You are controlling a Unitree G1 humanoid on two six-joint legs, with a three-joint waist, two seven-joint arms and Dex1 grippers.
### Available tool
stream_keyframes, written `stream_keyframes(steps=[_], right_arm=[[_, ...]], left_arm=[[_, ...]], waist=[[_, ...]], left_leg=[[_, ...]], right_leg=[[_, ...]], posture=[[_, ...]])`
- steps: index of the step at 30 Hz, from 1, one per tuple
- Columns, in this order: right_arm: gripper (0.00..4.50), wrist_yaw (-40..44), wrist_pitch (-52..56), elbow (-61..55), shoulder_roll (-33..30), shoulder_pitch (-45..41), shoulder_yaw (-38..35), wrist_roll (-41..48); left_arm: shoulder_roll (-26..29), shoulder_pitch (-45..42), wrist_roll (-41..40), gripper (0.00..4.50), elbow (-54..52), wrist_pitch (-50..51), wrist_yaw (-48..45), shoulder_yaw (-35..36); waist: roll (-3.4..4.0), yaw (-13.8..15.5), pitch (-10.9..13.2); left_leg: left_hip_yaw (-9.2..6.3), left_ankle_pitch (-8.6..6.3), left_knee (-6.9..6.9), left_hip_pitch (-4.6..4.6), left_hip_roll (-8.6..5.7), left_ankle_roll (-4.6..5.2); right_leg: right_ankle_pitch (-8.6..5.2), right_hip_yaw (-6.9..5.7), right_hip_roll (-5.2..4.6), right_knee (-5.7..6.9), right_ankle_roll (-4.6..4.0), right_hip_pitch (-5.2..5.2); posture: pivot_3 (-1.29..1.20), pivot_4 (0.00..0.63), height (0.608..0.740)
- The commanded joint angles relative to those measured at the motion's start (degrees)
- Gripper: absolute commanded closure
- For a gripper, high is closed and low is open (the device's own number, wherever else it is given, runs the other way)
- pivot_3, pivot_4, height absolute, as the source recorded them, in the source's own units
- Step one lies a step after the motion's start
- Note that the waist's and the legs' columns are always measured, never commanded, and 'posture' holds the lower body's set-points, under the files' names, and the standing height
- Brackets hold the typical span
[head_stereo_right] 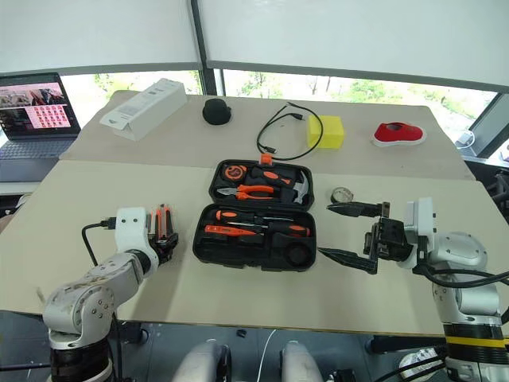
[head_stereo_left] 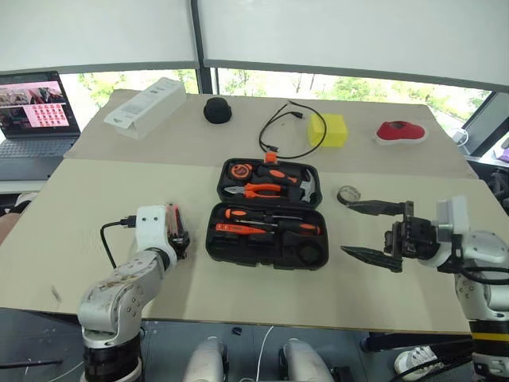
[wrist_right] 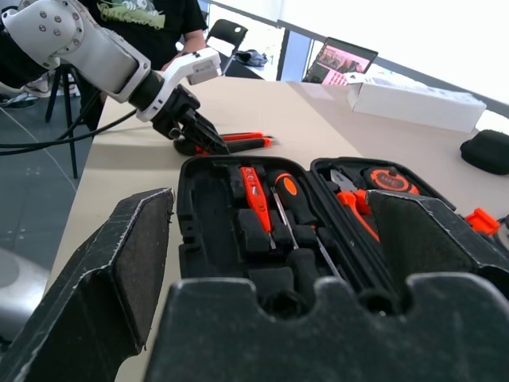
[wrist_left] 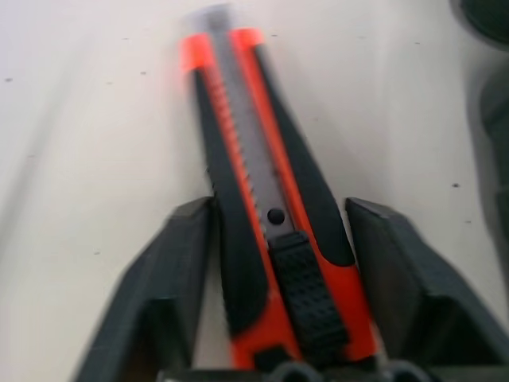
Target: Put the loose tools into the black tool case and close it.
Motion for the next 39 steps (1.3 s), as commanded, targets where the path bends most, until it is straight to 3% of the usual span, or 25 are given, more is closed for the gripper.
stream_keyframes(steps=[1, 4, 7, 11, 15, 18, 24, 31, 39], right_arm=[[0.0, 0.34, 0.03, -0.8, -1.06, 1.23, -2.65, 0.96], [0.0, -0.22, -0.02, -1.54, -1.21, 3.08, -3.67, 0.8], [0.0, -0.7, -0.04, -2.07, -1.78, 5.36, -5.26, 0.63], [0.0, 0.0, -2.45, -1.23, -3.3, 8.76, -7.32, -1.38], [0.0, -0.21, -3.71, -0.46, -4.14, 12.42, -9.74, -2.51], [0.0, -0.97, -3.28, -2.31, -3.9, 14.83, -10.56, -2.5], [0.0, -3.64, -2.44, -6.53, -2.55, 17.42, -10.61, -1.65], [0.0, -6.04, -1.63, -9.86, -1.63, 19.3, -10.71, -0.92], [0.0, -6.95, -1.21, -9.94, -1.95, 18.74, -10.34, -0.62]], left_arm=[[2.85, 1.92, 0.03, 2.74, 0.72, -8.79, -6.79, 3.32], [9.02, 3.13, -2.34, 2.74, 2.36, -21.7, -21.63, 6.85], [18.58, 3.83, -4.69, 2.74, 6.24, -33.65, -43.19, 5.51], [29.47, -2.3, -8.68, 2.74, 10.74, -36.7, -66.01, -1.63], [33.82, -14.43, -1.4, 2.74, 16.84, -44.8, -82.2, -15.93], [31.37, -23.05, 7.58, 2.74, 24.4, -51.27, -85.27, -25.65], [25.52, -32.16, 18.05, 2.74, 37.54, -62.04, -87.31, -34.22], [21.5, -34.85, 21.69, 2.74, 42.96, -62.95, -88.08, -36.65], [20.8, -35.3, 23.26, 2.74, 44.73, -62.26, -90.62, -37.56]], waist=[[-0.02, -0.1, 0.01], [-0.13, -0.18, 0.08], [-0.15, -0.12, 0.12], [-0.08, 0.55, 0.14], [-0.06, 1.23, 0.18], [-0.01, 1.16, 0.16], [-0.02, 0.2, 0.19], [-0.03, 0.37, 0.2], [-0.03, 0.59, 0.2]], left_leg=[[0.0, 0.0, 0.0, -0.01, 0.0, 0.0], [0.0, 0.0, 0.0, -0.12, 0.04, 0.0], [0.07, 0.01, 0.0, -0.32, 0.09, -0.03], [0.23, 0.0, -0.02, -0.37, 0.1, -0.02], [0.49, 0.01, -0.01, -0.47, 0.06, 0.0], [0.54, 0.0, -0.02, -0.45, 0.06, 0.0], [0.47, -0.01, -0.02, -0.58, 0.07, 0.04], [0.4, -0.01, 0.06, -0.84, 0.04, 0.05], [0.38, -0.01, 0.16, -0.87, 0.04, 0.05]], right_leg=[[0.0, 0.0, 0.0, 0.0, 0.0, -0.02], [-0.01, -0.02, 0.02, -0.01, -0.02, -0.11], [-0.03, -0.09, 0.04, 0.0, -0.1, -0.33], [-0.04, -0.12, -0.11, -0.18, -0.1, -0.31], [-0.04, -0.19, -0.02, -0.31, -0.07, -0.34], [-0.07, -0.13, 0.04, -0.3, -0.02, -0.3], [-0.08, -0.03, 0.17, -0.28, 0.01, -0.42], [-0.08, -0.08, 0.15, -0.26, 0.09, -0.57], [-0.08, -0.08, 0.15, -0.14, 0.09, -0.62]], posture=[[0.0, 0.15, 0.74], [0.0, 0.15, 0.74], [0.0, 0.15, 0.74], [0.0, 0.15, 0.74], [0.0, 0.15, 0.74], [0.0, 0.15, 0.74], [0.0, 0.15, 0.74], [0.0, 0.15, 0.74], [0.0, 0.15, 0.74]])
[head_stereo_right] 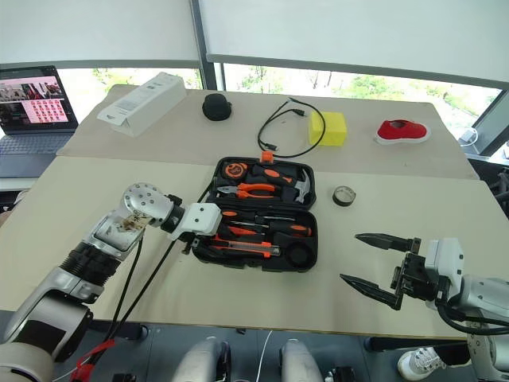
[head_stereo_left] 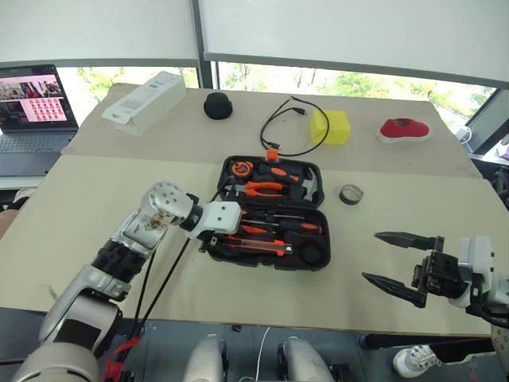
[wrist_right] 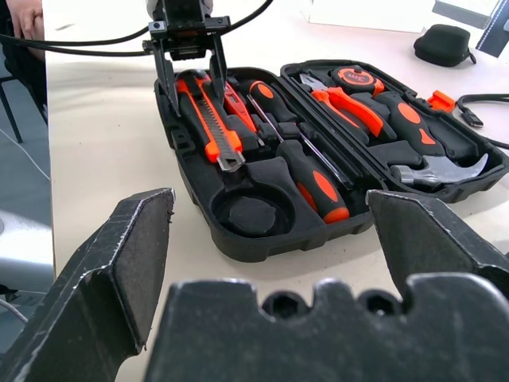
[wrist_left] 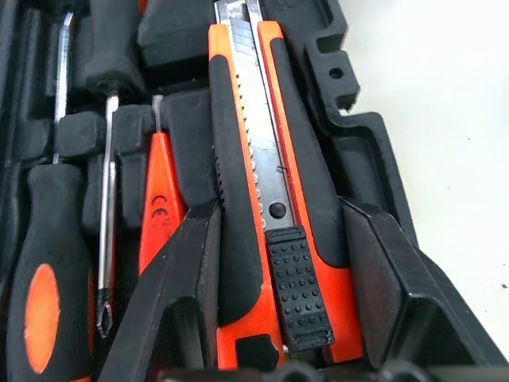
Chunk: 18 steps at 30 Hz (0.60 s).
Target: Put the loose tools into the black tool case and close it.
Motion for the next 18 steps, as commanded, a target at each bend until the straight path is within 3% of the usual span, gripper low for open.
stream_keyframes(steps=[1, 2, 4, 9, 14, 18], right_arm=[[0.0, -0.47, 0.55, -1.54, -0.25, -0.79, -1.18, 1.54], [0.0, -0.48, 0.58, -1.42, -0.24, -0.92, -1.16, 1.52], [0.0, -0.5, 0.62, -1.27, -0.18, -1.14, -1.07, 1.43], [0.0, -0.44, 0.79, -0.87, -0.02, -1.62, -1.02, 1.35], [0.0, -0.59, 1.05, 0.05, 0.26, -2.32, -1.08, 1.36], [0.0, -0.83, 0.69, 1.03, 0.91, -2.62, -0.91, 0.97]], left_arm=[[0.09, -0.41, -0.19, 2.74, -0.86, 2.7, -1.65, 0.08], [0.07, -0.21, -0.46, 2.74, -1.26, 3.8, -1.94, 0.13], [-0.13, 0.03, -0.17, 1.74, -1.28, 4.14, -0.99, 0.53], [-3.3, 0.36, -4.7, 0.06, -0.18, 1.72, 1.75, 6.06], [-5.32, -0.98, -12.29, 0.06, 0.84, 2.76, 0.83, 12.91], [-3.95, 0.44, -12.41, 1.1, 2.37, -0.82, -1.28, 14.0]], waist=[[0.0, -0.04, 0.0], [0.0, -0.06, 0.0], [0.0, -0.07, 0.0], [0.01, -0.11, 0.0], [0.0, -0.02, 0.0], [0.01, -0.03, 0.0]], left_leg=[[0.0, 0.0, 0.0, 0.0, 0.0, 0.0], [0.0, 0.0, 0.0, 0.01, 0.0, 0.0], [-0.01, 0.0, 0.01, 0.01, 0.01, 0.0], [-0.03, 0.0, 0.01, 0.01, 0.0, 0.0], [-0.08, -0.01, 0.24, -0.09, 0.02, 0.02], [-0.07, -0.01, 0.29, -0.08, 0.02, 0.02]], right_leg=[[0.0, 0.0, 0.0, 0.01, 0.0, 0.0], [0.0, 0.0, 0.0, 0.03, 0.0, 0.0], [0.0, 0.0, 0.01, 0.05, 0.0, -0.01], [0.0, 0.0, 0.0, 0.06, 0.0, -0.02], [0.0, -0.04, 0.0, 0.19, 0.01, -0.06], [0.0, -0.04, 0.0, 0.21, 0.01, -0.04]], posture=[[0.0, 0.15, 0.74], [0.0, 0.15, 0.74], [0.0, 0.15, 0.74], [0.0, 0.15, 0.74], [0.0, 0.15, 0.74], [0.0, 0.15, 0.74]])
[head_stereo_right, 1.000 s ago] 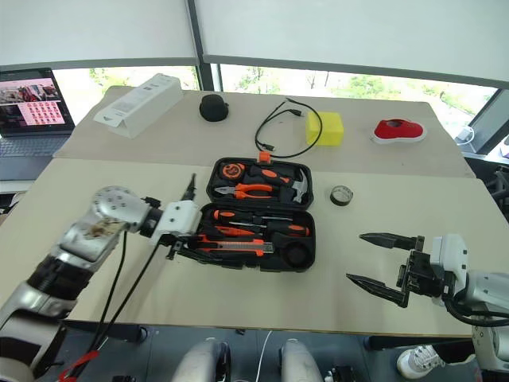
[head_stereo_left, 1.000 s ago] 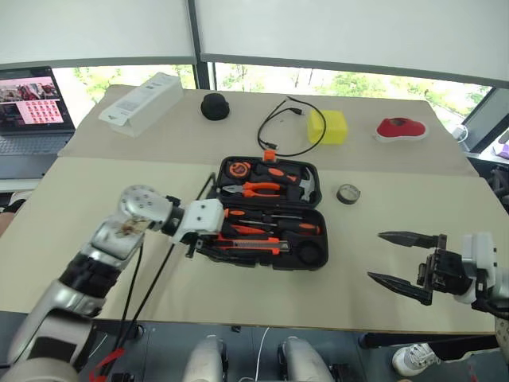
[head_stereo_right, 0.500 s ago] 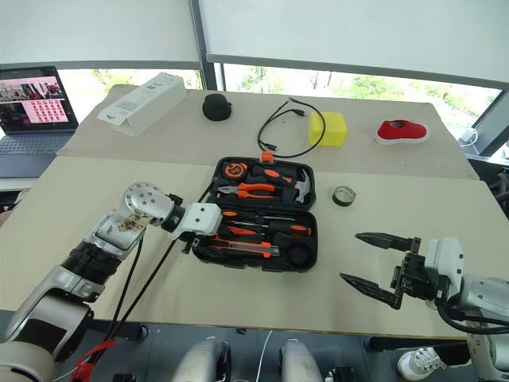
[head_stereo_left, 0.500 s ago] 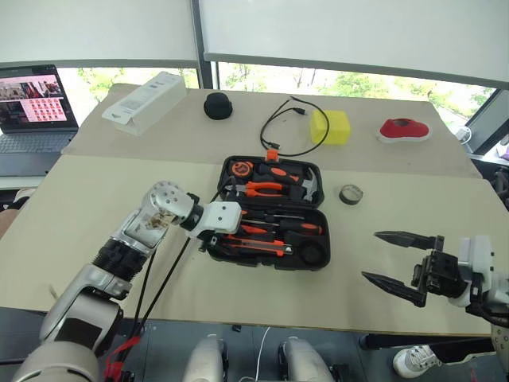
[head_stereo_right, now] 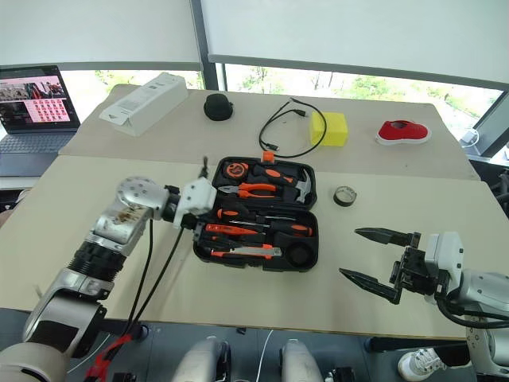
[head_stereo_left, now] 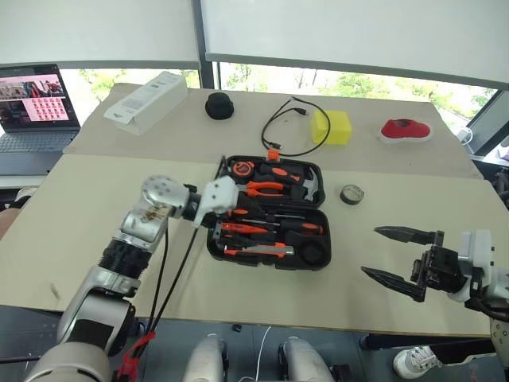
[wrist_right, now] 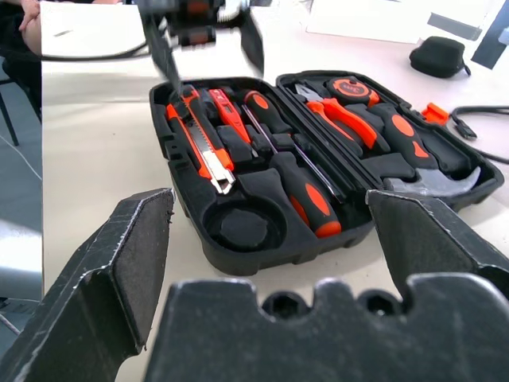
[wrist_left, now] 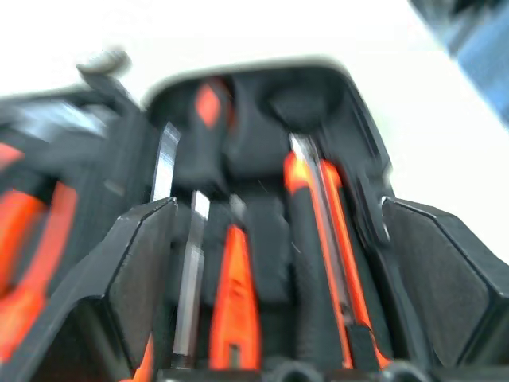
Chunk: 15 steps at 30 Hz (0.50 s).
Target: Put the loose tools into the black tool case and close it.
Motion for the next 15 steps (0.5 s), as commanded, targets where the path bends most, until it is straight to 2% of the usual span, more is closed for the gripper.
stream_keyframes(steps=[1, 9, 15], right_arm=[[0.0, -0.81, -0.49, 0.28, 0.63, -0.62, -0.87, 0.75], [0.0, -1.87, -3.23, -0.63, 2.95, -3.08, 0.26, 0.07], [0.0, -1.55, -2.06, -0.53, 2.46, -3.97, 1.21, 0.17]], left_arm=[[1.62, 1.27, 0.21, 1.53, 1.48, -5.04, -2.43, 0.5], [-0.98, 5.39, 3.75, 4.31, 4.04, -12.55, -0.01, -1.72], [-3.27, 5.43, 7.34, 4.41, 6.92, -14.62, 2.49, -3.99]], waist=[[0.0, 0.0, 0.0], [0.01, 0.15, 0.0], [0.01, 0.51, 0.0]], left_leg=[[0.0, 0.0, 0.0, 0.0, 0.0, 0.0], [0.02, 0.0, 0.06, 0.01, 0.0, 0.0], [0.02, 0.0, 0.09, 0.01, -0.01, 0.0]], right_leg=[[0.0, 0.0, 0.0, 0.0, 0.0, 0.01], [0.01, 0.0, 0.0, 0.02, 0.01, 0.02], [0.03, 0.0, 0.0, 0.01, 0.04, 0.05]], posture=[[0.0, 0.15, 0.74], [0.0, 0.15, 0.74], [0.0, 0.15, 0.74]])
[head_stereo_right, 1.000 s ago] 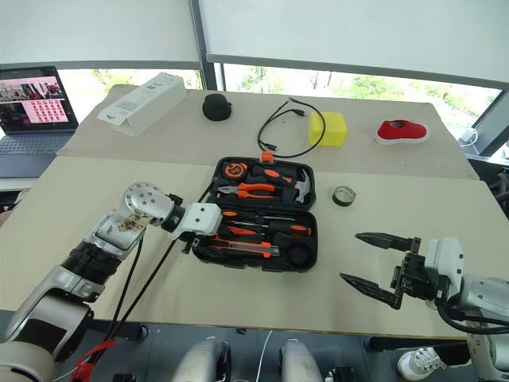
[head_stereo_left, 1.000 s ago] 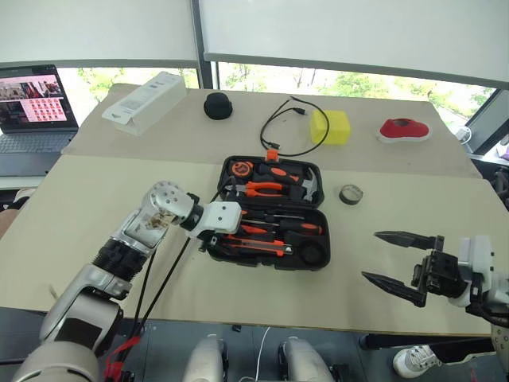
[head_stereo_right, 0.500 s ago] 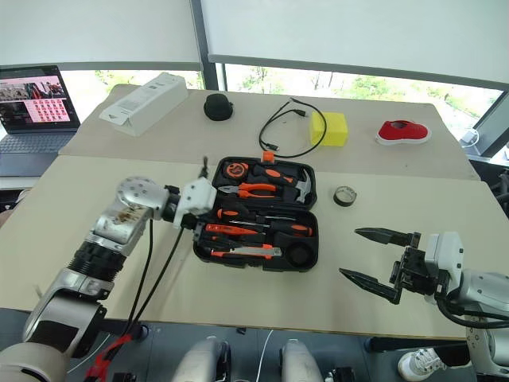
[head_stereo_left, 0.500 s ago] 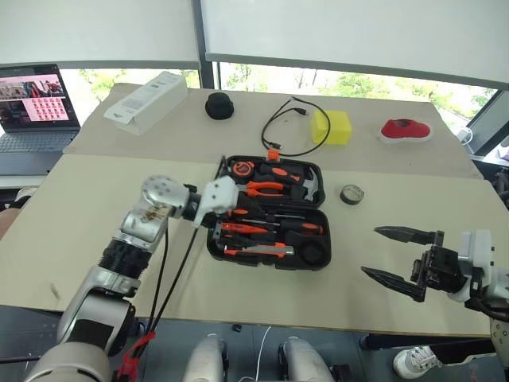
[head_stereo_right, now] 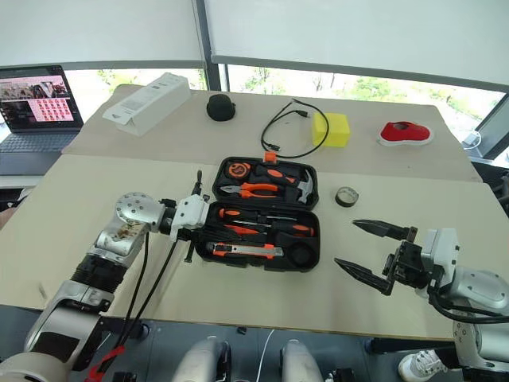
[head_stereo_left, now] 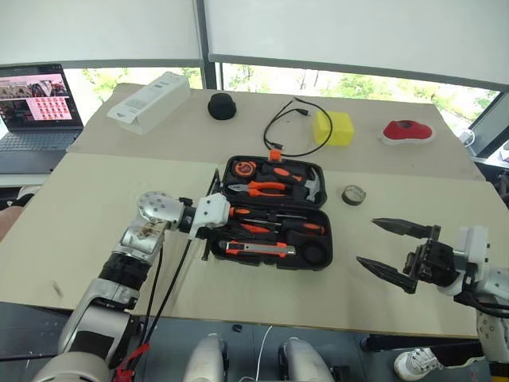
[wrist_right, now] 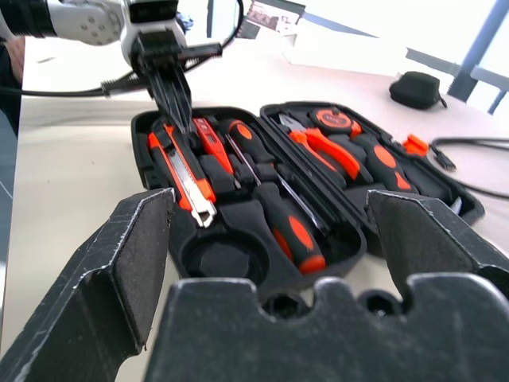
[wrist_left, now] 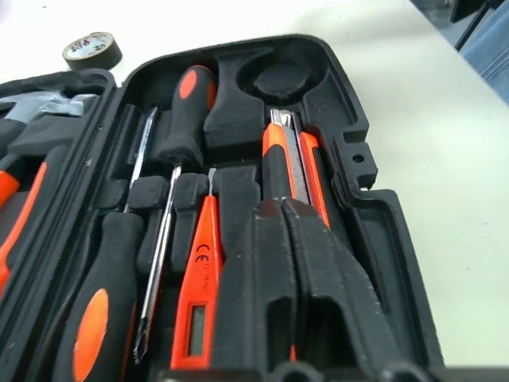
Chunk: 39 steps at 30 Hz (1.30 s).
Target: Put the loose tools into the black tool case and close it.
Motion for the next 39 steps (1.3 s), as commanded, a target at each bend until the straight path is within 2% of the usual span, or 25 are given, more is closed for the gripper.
stream_keyframes(steps=[1, 13, 16, 21, 25, 28, 31, 34, 39], right_arm=[[0.0, 0.07, 0.37, -1.08, -0.71, -0.63, -0.05, 0.78], [0.0, -0.25, 0.88, -0.79, -0.78, -0.72, 0.95, 0.32], [0.0, -0.57, 0.84, -0.61, -0.89, -1.05, 1.11, -0.13], [0.0, -1.99, 0.52, -0.18, -0.81, -0.64, -0.25, -0.68], [0.0, -3.69, 1.25, 2.48, -0.61, 3.12, -4.83, 0.61], [0.0, -5.2, -3.29, 7.18, 1.07, 5.4, -7.96, -1.38], [0.0, -7.8, -7.93, 11.82, 3.2, 7.46, -10.61, -3.55], [0.0, -11.11, -10.97, 15.39, 5.72, 9.7, -12.33, -5.17], [0.0, -13.61, -11.59, 17.47, 5.46, 9.43, -10.42, -8.17]], left_arm=[[-1.41, -0.07, 2.19, 4.41, 0.89, -0.38, 2.37, -1.4], [-3.31, 0.08, 10.99, 4.41, 4.46, 6.22, 8.16, -8.11], [-4.06, 0.57, 10.46, 4.41, 4.56, 8.12, 8.99, -7.83], [-5.61, 2.53, 1.77, 4.41, 0.15, 7.51, 9.9, -0.27], [-4.51, 5.87, -8.36, 3.41, -6.19, 6.18, 10.34, 9.97], [-2.27, 10.03, -16.78, 2.18, -12.42, 10.68, 8.53, 16.03], [0.78, 15.35, -26.03, 1.17, -18.92, 17.04, 7.38, 22.23], [4.41, 21.36, -27.8, 0.15, -20.26, 17.95, 7.96, 27.59], [7.33, 26.54, -28.19, 0.07, -17.93, 17.97, 7.6, 31.51]], waist=[[0.0, 0.02, 0.0], [0.08, 0.3, -0.13], [0.22, 0.56, -0.34], [0.32, 0.75, -0.41], [0.3, 0.5, -0.39], [0.3, 0.06, -0.38], [0.33, -0.5, -0.39], [0.36, -1.03, -0.39], [0.38, -1.4, -0.37]], left_leg=[[0.0, 0.0, 0.0, 0.0, 0.0, 0.0], [-0.01, -0.01, 0.03, 0.64, -0.06, 0.02], [-0.02, 0.0, 0.07, 0.64, -0.06, 0.03], [-0.02, 0.03, 0.1, 0.61, -0.11, 0.09], [-0.07, 0.03, 0.09, 0.41, -0.06, 0.09], [-0.15, 0.03, 0.05, 0.33, -0.02, 0.09], [-0.24, 0.01, -0.05, 0.43, 0.01, 0.11], [-0.28, 0.0, -0.13, 0.57, 0.04, 0.11], [-0.25, 0.01, -0.19, 0.65, 0.1, 0.1]], right_leg=[[0.0, 0.0, 0.0, 0.0, 0.0, 0.0], [0.0, -0.04, -0.07, -0.07, 0.05, 0.7], [0.01, -0.03, -0.08, -0.06, 0.07, 0.73], [0.05, -0.02, -0.12, -0.06, 0.12, 0.72], [0.05, -0.01, -0.11, -0.05, 0.11, 0.53], [0.05, -0.04, -0.09, -0.06, 0.1, 0.46], [0.04, 0.0, -0.1, -0.08, 0.08, 0.48], [0.01, 0.03, -0.1, -0.07, 0.04, 0.53], [-0.03, 0.04, -0.12, -0.07, -0.03, 0.54]], posture=[[0.0, 0.15, 0.74], [0.0, 0.15, 0.74], [0.0, 0.15, 0.74], [0.0, 0.15, 0.74], [0.0, 0.15, 0.74], [0.0, 0.15, 0.74], [0.0, 0.15, 0.74], [0.0, 0.15, 0.74], [0.0, 0.15, 0.74]])
